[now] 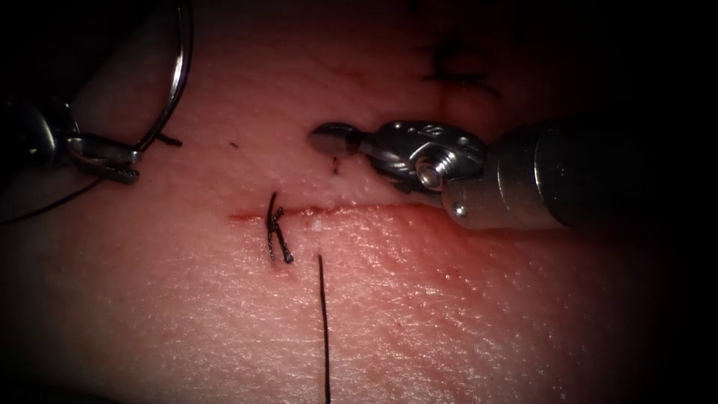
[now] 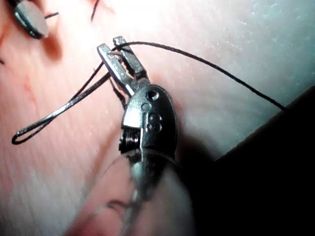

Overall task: Wound Closure
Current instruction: Lightly tug on the tail end of suture

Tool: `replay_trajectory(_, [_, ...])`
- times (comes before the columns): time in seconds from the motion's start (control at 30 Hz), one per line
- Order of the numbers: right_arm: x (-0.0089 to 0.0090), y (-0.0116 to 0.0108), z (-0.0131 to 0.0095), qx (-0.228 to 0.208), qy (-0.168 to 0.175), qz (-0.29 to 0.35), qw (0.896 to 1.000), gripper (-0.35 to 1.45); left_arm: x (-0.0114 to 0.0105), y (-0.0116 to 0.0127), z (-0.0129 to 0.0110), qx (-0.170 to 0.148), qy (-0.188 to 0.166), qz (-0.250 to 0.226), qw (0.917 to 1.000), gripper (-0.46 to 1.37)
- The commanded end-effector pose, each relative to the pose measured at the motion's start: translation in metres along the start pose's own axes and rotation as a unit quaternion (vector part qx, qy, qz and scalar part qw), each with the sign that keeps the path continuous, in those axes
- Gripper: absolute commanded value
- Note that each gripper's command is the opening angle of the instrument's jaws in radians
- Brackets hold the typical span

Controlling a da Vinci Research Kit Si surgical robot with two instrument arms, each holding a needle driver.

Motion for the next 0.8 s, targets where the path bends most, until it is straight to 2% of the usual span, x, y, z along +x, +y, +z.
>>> replay_trajectory(0.03, [0.0002,0.0000,-0.0001,-0.003,0.007,0.000,1.000,-0.35,-0.0002,0.0001,0.0000,-0.001,0.000,-0.001,1.0000,-0.35])
replay_trajectory(0.17, [0.0020,-0.0001,-0.0006,-0.014,0.032,-0.003,0.999,-0.35,-0.0011,0.0004,0.0001,-0.001,-0.001,-0.006,1.0000,-0.35])
replay_trajectory(0.33, [0.0028,-0.0002,-0.0008,-0.014,0.039,-0.001,0.999,-0.35,-0.0011,0.0004,0.0001,-0.001,-0.002,-0.006,1.0000,-0.35])
replay_trajectory(0.8, [0.0037,-0.0003,-0.0012,-0.012,0.046,-0.004,0.999,-0.35,-0.0011,0.0004,0.0000,0.000,-0.001,-0.009,1.0000,-0.35])
